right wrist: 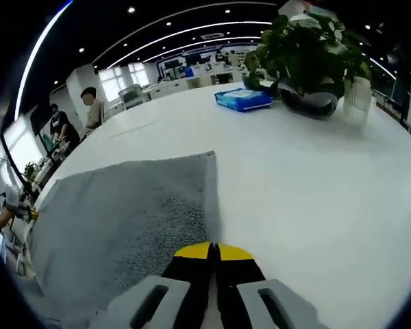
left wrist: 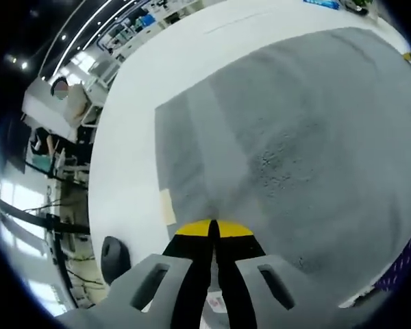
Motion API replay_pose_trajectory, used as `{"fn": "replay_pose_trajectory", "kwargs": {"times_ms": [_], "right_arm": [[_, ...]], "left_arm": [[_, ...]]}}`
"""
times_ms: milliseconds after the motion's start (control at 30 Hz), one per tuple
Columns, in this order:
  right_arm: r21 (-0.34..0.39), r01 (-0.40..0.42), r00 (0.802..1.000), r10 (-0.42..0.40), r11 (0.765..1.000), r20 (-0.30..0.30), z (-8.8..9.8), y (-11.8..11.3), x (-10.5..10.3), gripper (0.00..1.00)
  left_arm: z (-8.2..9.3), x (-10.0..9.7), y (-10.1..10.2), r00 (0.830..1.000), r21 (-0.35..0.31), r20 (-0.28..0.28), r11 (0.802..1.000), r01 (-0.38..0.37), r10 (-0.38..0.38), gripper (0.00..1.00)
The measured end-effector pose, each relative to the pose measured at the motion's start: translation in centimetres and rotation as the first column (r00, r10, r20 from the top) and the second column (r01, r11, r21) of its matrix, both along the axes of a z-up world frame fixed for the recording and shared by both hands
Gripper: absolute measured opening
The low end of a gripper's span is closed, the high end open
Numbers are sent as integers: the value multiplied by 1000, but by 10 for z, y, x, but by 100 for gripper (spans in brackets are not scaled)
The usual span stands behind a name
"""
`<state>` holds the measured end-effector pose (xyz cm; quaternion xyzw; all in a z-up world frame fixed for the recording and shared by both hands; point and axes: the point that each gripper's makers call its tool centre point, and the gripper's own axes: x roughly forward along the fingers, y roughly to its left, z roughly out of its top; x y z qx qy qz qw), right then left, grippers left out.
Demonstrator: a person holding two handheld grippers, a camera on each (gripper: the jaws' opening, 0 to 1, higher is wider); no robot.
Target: Open the folded towel by lifting each exposed corner and separating the folded layers until the towel lies flat within the target outline without major curled edges
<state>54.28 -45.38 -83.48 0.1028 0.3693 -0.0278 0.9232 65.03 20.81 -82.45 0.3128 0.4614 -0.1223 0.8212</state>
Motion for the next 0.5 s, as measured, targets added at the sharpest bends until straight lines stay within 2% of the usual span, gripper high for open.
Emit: {"fn": "replay_pose_trajectory", "kwargs": {"times_ms": [167,367,500], "right_arm": [[-27,-21,1000,21,999,1,0,-11,18,0],[-79,-46,999,47,996,19,1,-20,32,0],[-74,-30,999,32,997,29,2,-24,37,0]], "left_arm": [[0,17,-7,1000,-35,1,999,-14,14,0],[-1,28,-12,1000,-34,16,999,-3,3,0],[-1,32,-15,999,-29,45,1000,-1,2,0]]}}
